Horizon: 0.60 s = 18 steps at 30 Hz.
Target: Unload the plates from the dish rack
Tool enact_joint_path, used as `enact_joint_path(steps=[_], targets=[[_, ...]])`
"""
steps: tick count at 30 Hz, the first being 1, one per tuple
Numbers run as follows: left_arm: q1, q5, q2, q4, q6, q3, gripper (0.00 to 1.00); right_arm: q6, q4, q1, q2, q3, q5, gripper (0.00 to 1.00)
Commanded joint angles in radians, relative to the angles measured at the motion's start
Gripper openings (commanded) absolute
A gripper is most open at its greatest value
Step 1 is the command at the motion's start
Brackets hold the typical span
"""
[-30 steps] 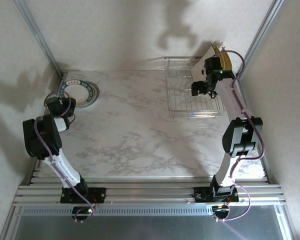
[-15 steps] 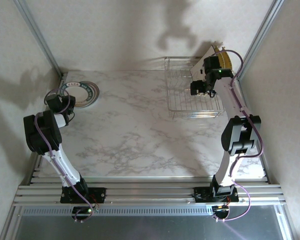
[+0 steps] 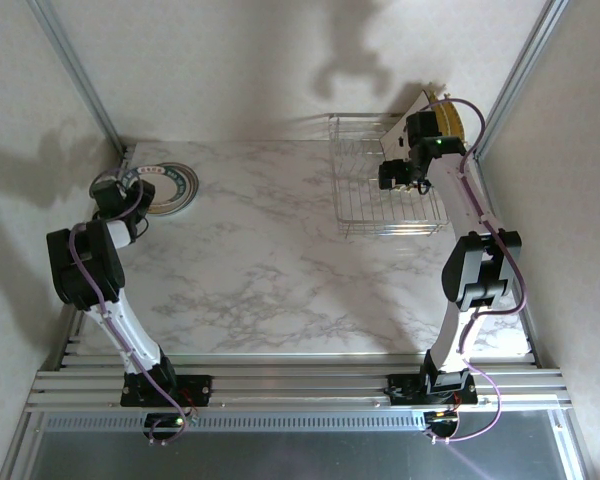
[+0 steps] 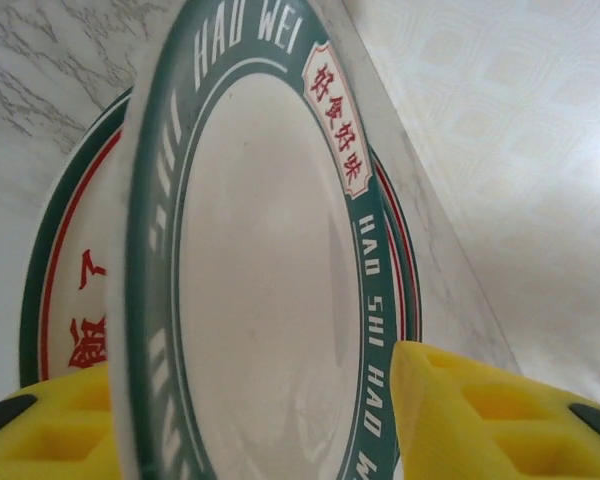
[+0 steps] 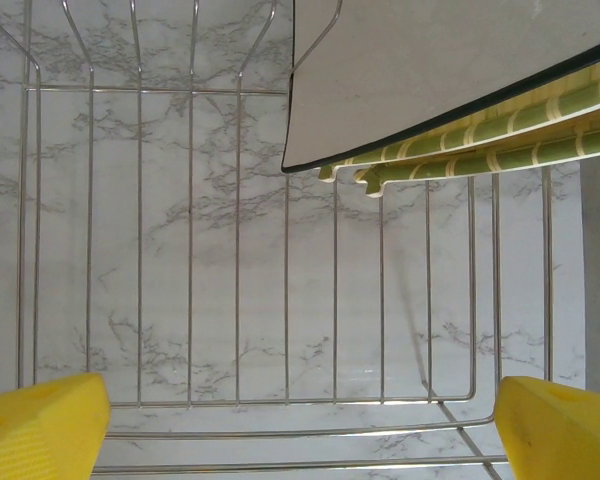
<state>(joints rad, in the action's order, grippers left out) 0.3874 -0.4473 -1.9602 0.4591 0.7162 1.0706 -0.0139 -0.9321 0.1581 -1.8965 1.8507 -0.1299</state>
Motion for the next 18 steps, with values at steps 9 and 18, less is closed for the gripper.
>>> enact_joint_path(steps=[9,18], targets=[[-0.078,0.223,0.021,-0.391,-0.265,0.133,0.66,0.014,-0.017,0.01,0.023,0.034,0.019,0.99],[-0.105,0.313,0.026,-0.501,-0.333,0.172,0.74,0.015,-0.02,0.011,0.022,0.04,0.027,0.99]])
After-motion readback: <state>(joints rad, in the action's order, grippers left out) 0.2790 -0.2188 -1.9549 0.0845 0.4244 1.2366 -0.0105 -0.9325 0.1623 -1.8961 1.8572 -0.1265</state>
